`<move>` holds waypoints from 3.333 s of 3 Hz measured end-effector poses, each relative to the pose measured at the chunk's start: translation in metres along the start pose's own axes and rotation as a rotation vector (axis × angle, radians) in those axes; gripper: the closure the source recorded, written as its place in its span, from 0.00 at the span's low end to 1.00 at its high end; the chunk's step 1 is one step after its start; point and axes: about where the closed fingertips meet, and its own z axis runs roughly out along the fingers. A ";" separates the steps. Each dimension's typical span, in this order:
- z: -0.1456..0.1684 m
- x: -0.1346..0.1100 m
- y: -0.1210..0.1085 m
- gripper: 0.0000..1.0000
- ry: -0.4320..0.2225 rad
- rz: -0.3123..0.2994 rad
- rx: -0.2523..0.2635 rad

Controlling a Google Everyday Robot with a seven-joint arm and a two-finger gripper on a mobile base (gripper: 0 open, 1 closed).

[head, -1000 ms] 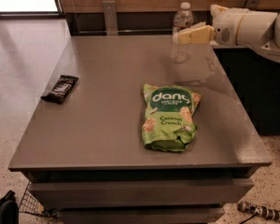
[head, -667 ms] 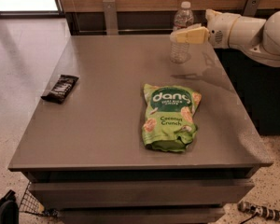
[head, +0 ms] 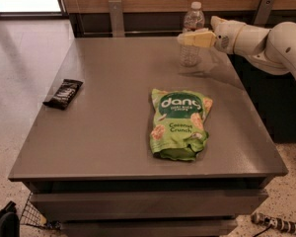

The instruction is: Move water bottle near rxbar chocolate

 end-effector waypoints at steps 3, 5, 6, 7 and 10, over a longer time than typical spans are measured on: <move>0.018 0.013 0.003 0.80 -0.009 0.028 -0.033; 0.021 0.013 0.006 1.00 -0.009 0.029 -0.039; 0.024 -0.008 0.024 1.00 0.039 0.019 -0.035; 0.026 -0.030 0.059 1.00 0.060 -0.001 -0.061; 0.027 -0.032 0.217 1.00 0.032 -0.009 -0.236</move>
Offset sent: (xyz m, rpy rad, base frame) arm 0.0074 0.0062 -0.0118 0.0245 0.0121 0.0194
